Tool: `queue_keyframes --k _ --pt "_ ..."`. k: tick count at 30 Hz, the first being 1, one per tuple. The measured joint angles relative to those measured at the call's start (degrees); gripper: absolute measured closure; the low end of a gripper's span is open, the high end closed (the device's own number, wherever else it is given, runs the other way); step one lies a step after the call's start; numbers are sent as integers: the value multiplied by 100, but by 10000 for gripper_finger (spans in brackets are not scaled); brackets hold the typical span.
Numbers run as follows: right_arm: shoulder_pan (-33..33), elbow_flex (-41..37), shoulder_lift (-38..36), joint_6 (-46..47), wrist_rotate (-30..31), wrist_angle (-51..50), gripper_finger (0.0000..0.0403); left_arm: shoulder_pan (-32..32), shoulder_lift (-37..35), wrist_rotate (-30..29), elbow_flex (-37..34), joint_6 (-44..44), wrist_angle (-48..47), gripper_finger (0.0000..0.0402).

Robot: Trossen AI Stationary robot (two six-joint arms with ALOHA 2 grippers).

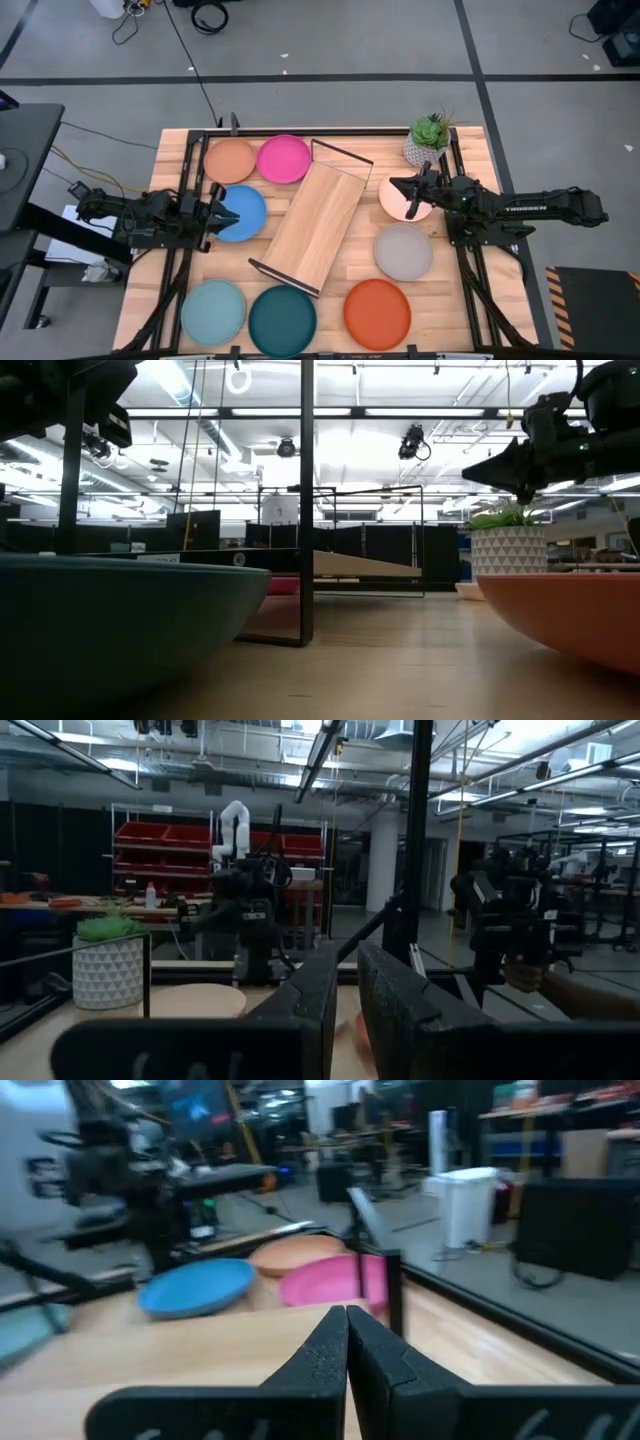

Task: Place and stack plates onto a shelf
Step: Put the gray plate on the shelf

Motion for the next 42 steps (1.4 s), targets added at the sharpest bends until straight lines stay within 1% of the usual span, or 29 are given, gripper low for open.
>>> queue_keyframes --k 3,6,8,11,15,19,23,26,32,37,42 --pt "1 15 42 -316 -431 134 391 1 0 -2 -1 -6 4 351" --pt "2 267 96 -328 -462 78 391 1 0 -1 0 -17 62 351" --pt "2 471 207 -343 -459 -132 391 1 2 -2 -2 -17 168 351" --pt "2 843 474 -344 -461 -638 391 0 0 -2 0 -20 381 351" --pt "108 1454 891 -235 -461 -1687 391 1 0 -2 0 -34 417 351" --pt "376 2085 1327 -140 -461 -2775 387 0 2 -4 -2 -102 391 351" --pt "784 2544 1729 -35 -443 -3470 375 0 2 -4 0 -260 371 351" --pt "1190 2775 2001 0 -230 -3758 367 1 2 -3 -2 -378 187 351" --pt "2095 3264 2493 92 724 -4562 359 0 2 -155 0 -376 122 351" --pt "2733 3662 2868 275 1100 -5326 350 0 2 -473 0 -372 122 351" --pt "3199 3977 3202 414 1401 -5954 329 0 2 -860 -2 -363 131 351"
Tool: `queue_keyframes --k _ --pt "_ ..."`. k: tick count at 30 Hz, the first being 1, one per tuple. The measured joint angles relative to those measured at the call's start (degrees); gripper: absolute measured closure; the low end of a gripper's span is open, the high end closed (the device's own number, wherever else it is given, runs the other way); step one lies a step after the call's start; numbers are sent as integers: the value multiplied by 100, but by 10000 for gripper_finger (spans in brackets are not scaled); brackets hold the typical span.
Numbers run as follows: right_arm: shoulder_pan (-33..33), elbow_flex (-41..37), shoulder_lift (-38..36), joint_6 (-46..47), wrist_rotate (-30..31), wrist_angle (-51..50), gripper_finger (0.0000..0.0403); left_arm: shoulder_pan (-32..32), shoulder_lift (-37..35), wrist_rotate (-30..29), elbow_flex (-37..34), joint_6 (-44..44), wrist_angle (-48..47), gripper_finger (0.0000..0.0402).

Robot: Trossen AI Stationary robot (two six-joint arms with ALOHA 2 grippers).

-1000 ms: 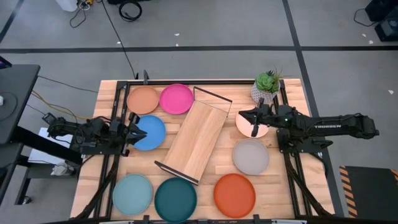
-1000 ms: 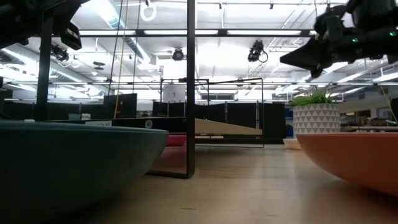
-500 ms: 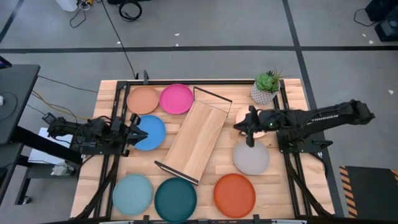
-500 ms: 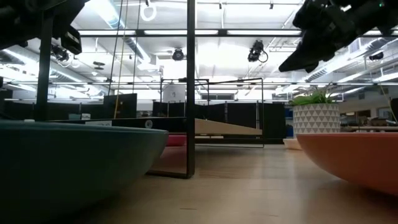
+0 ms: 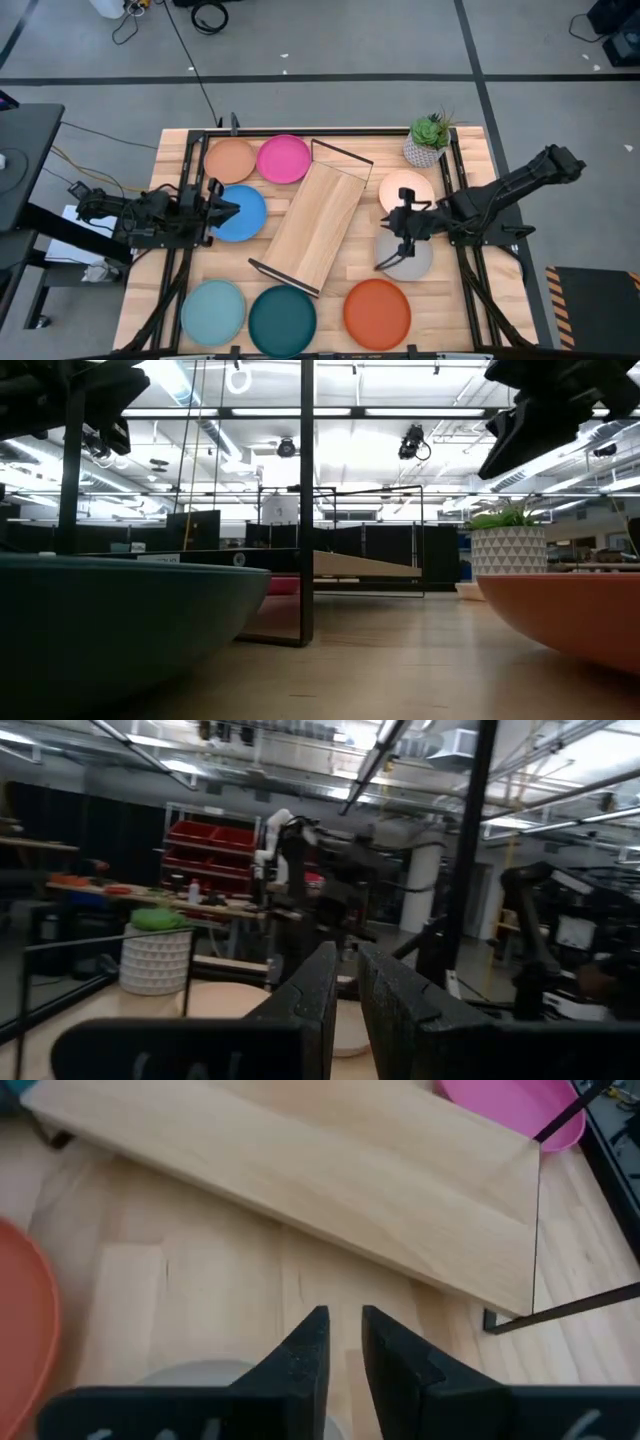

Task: Place and stack plates onto a shelf
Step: Put the gray plate on the shelf

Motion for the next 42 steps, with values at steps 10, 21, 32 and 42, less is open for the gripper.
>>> queue_keyframes --k 10,21,32,42 --pt "418 789 882 118 -13 -814 239 2 0 -366 1 2 1 351" --pt "485 1524 1745 157 -586 -1734 210 0 0 -467 2 -4 6 351" --pt "560 1585 2711 402 -1103 -1838 210 2 0 -480 1 -176 -42 351" --pt "326 1633 3228 -233 -1248 -1622 213 0 0 -480 2 -164 -39 351"
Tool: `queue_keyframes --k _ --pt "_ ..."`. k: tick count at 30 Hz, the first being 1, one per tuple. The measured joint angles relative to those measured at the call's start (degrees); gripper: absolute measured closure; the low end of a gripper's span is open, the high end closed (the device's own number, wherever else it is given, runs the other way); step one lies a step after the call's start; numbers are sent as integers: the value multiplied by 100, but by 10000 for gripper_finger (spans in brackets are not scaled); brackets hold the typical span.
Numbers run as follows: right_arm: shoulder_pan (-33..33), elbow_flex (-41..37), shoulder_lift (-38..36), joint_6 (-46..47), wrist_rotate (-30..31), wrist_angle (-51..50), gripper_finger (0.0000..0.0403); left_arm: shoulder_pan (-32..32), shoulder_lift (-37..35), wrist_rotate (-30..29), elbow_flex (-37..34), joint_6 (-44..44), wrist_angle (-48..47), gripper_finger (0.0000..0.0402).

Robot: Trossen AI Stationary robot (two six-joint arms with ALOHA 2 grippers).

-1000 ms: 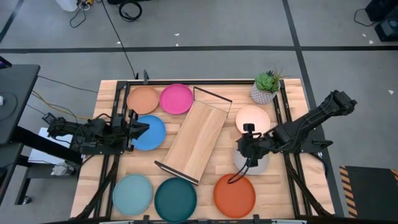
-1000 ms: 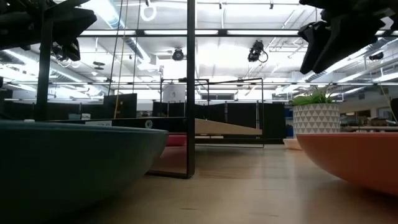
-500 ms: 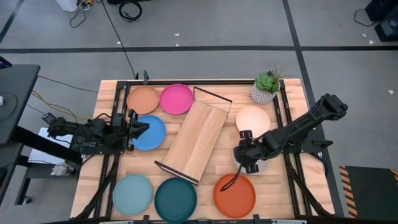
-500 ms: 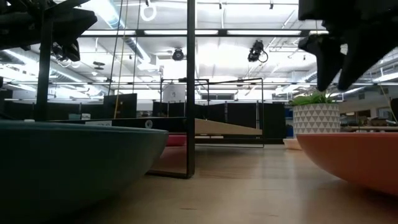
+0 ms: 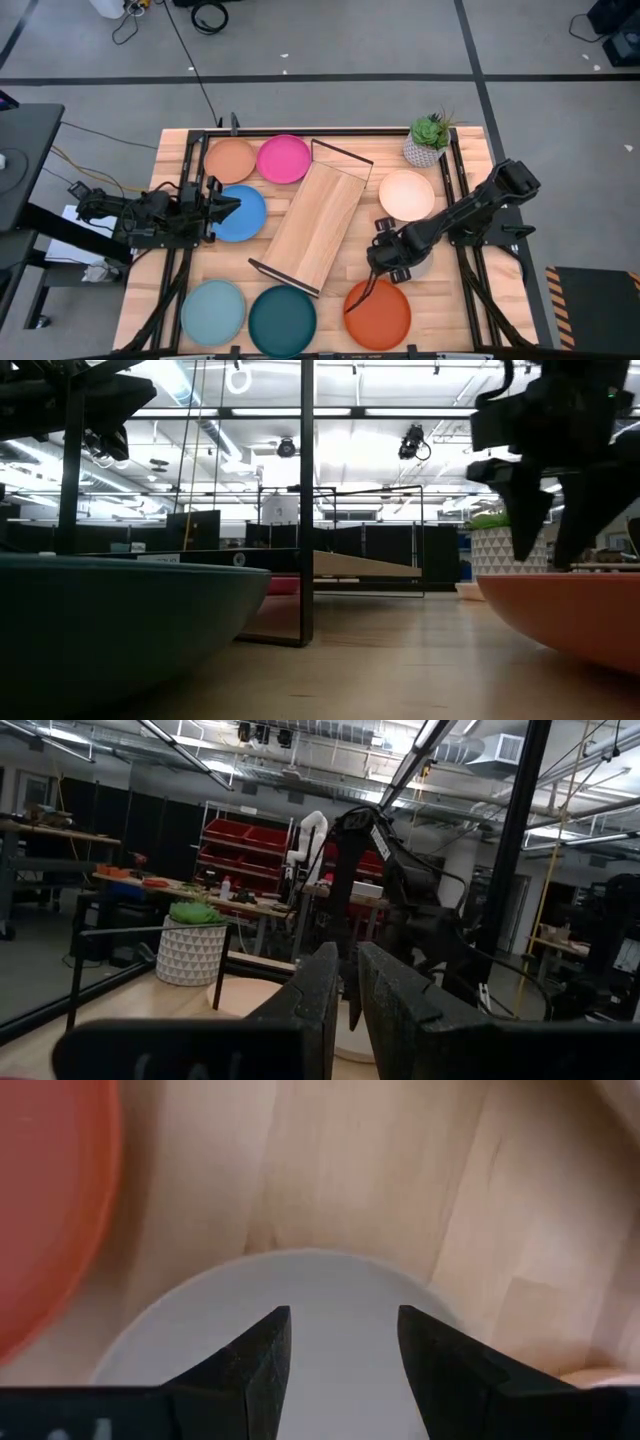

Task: Place and stack plates onto a shelf
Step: Put the gray plate on the shelf

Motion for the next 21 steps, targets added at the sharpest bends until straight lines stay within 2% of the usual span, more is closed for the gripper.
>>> queue_keyframes --k 5,14,17,21 --pt "-280 155 3 -1002 7 68 227 2 0 -18 -1 2 2 351" --pt "-1073 188 0 -2119 -566 162 257 2 0 -17 -2 13 -48 351" --pt "-1129 195 0 -2030 -567 0 259 2 0 -17 0 1 -70 351" --pt "-1023 435 -3 -1155 -692 -854 259 1 0 -17 0 -2 -88 351"
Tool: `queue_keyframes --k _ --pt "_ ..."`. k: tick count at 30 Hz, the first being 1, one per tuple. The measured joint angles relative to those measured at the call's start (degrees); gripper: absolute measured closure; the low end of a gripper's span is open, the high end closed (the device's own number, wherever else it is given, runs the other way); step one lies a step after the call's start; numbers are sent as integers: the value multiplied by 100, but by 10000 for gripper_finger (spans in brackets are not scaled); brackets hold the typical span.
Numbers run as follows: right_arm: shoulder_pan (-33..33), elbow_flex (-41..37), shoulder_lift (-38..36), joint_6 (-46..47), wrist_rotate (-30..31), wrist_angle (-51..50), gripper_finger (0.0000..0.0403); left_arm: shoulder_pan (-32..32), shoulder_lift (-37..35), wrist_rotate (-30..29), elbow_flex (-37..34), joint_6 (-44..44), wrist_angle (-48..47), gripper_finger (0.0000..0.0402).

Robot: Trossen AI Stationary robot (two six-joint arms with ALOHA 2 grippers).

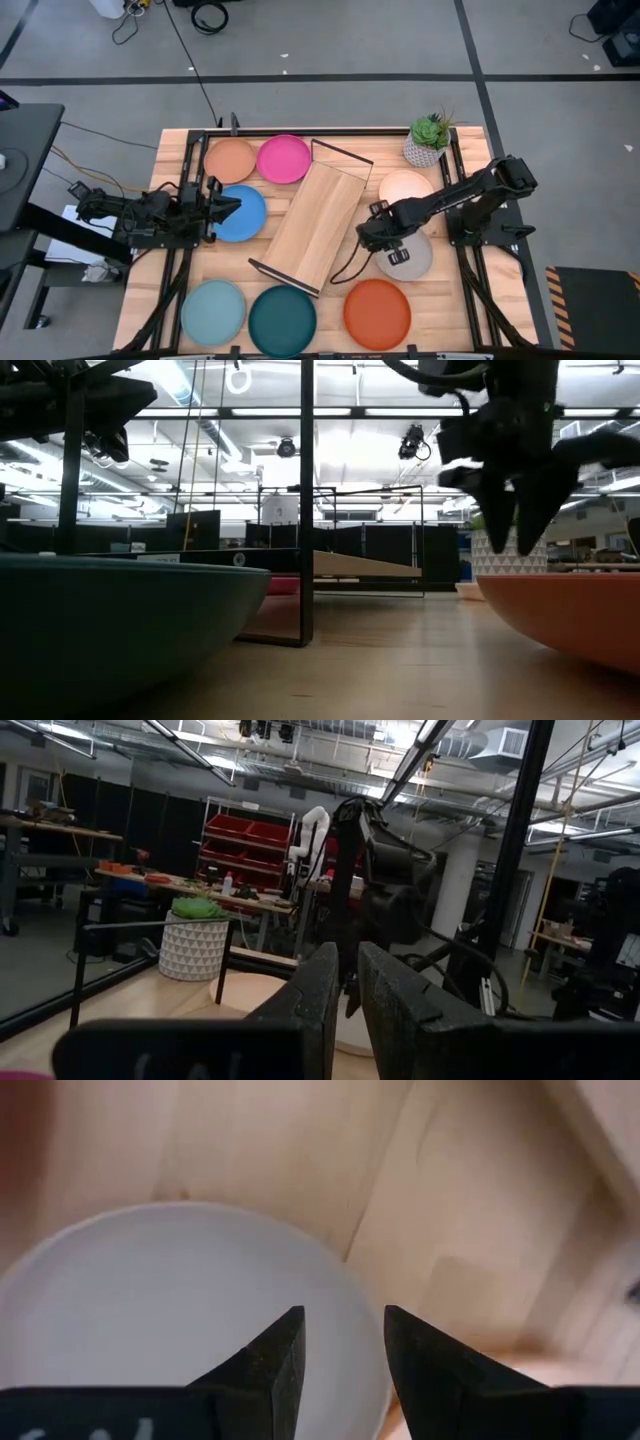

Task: Place and stack plates onto a shelf
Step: Put the gray plate on the shelf

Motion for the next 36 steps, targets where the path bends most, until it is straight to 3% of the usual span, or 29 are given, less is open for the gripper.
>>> queue_keyframes --k 8,18,27,36 --pt "1382 15 -4 1852 -322 -468 268 -1 -1 0 -1 10 -8 351" --pt "3243 -377 -6 4195 434 -326 268 0 0 -1 0 17 -43 351" --pt "3491 -520 40 5335 413 -106 269 1 0 -149 0 274 -39 351" --pt "3549 -673 660 5279 -19 75 269 0 0 -149 -1 257 -76 351"
